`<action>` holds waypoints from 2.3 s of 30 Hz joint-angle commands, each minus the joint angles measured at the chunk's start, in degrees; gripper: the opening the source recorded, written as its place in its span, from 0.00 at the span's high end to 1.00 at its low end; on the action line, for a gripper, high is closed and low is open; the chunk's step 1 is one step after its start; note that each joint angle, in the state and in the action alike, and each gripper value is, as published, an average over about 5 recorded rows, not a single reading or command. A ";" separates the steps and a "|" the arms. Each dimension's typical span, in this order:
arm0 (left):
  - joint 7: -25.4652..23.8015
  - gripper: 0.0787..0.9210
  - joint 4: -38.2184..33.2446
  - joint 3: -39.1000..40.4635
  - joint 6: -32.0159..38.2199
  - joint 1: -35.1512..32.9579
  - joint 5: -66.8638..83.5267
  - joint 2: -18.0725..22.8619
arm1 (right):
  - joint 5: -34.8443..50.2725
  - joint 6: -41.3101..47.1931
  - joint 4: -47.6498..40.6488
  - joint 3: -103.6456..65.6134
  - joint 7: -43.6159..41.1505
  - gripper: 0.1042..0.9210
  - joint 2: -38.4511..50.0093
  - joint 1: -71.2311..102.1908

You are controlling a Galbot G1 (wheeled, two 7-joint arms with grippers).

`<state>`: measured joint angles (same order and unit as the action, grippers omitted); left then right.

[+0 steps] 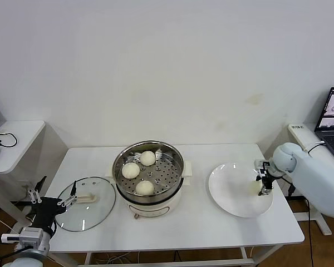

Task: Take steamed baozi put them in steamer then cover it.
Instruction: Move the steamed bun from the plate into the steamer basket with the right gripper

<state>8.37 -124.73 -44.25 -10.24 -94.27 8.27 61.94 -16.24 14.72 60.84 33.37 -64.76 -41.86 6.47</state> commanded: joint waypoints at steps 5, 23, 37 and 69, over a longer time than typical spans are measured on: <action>-0.04 0.12 -0.32 0.12 -0.01 0.35 0.12 -0.16 | 9.81 2.55 9.88 13.99 -0.93 0.35 4.94 -18.19; -0.01 0.12 -0.08 -0.13 0.16 1.16 0.49 -0.61 | 34.09 14.17 20.60 34.78 4.64 0.34 -9.90 -46.19; -0.03 0.12 -0.16 -0.69 0.15 1.44 0.72 -0.15 | 44.11 21.82 18.43 35.36 11.97 0.33 -25.53 -41.31; 0.02 0.12 -0.54 -0.70 0.18 1.67 0.97 0.46 | 32.50 21.44 9.47 37.37 11.66 0.33 -30.75 -30.40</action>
<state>8.38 -125.33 -44.95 -10.03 -92.60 9.29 62.42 18.47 36.05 71.30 70.52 -53.14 -71.63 -25.53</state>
